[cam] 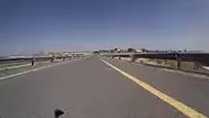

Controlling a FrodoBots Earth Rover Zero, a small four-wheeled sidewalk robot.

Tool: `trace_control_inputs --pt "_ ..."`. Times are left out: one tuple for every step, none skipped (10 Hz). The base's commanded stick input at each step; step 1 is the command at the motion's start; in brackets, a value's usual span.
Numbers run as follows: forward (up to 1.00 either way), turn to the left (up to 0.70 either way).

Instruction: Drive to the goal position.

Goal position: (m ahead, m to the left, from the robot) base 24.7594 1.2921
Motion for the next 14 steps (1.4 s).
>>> trace_control_inputs --pt "1.00 0.00" --pt "1.00 0.00" --pt "1.00 0.00" --pt "1.00 0.00" --pt "1.00 0.00" --pt "1.00 0.01" --pt "1.00 0.14" --pt "1.00 0.27" --pt "1.00 0.27" --pt "1.00 0.27" --pt "1.00 0.00" --pt "1.00 0.00" --pt "1.00 0.00" --pt "1.00 0.00"
